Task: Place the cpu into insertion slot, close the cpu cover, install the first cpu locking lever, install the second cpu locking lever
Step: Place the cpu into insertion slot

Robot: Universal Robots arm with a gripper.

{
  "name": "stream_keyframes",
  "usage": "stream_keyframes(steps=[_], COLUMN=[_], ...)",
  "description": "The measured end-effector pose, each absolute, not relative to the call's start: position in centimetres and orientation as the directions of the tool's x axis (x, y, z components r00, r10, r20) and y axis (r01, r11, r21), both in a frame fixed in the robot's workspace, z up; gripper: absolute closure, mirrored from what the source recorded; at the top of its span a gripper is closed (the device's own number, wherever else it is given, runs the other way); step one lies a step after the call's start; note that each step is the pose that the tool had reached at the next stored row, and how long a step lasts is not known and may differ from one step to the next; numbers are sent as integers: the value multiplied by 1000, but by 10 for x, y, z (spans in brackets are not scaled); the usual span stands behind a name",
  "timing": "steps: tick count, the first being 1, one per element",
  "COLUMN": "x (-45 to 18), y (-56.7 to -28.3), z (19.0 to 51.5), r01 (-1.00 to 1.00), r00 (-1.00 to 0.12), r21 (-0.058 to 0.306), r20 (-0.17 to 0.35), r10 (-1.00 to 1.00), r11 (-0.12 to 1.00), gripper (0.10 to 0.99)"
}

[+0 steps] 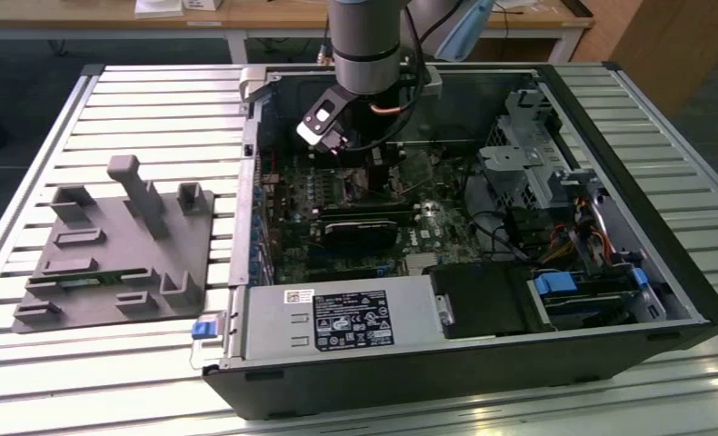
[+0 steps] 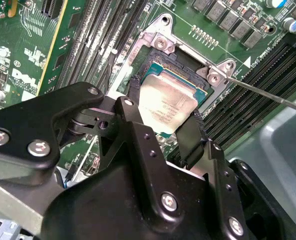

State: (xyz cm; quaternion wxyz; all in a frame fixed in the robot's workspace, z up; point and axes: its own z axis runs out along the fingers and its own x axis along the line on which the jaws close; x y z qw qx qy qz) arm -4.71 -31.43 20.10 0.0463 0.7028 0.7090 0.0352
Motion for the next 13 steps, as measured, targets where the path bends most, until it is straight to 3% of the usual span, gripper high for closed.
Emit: stream_keyframes(steps=[13], x=[-47], y=[-314], z=[193], r01=[993], r00=[-8], r21=[115], r20=[-16], r10=[1000], r11=[9], gripper=[545])
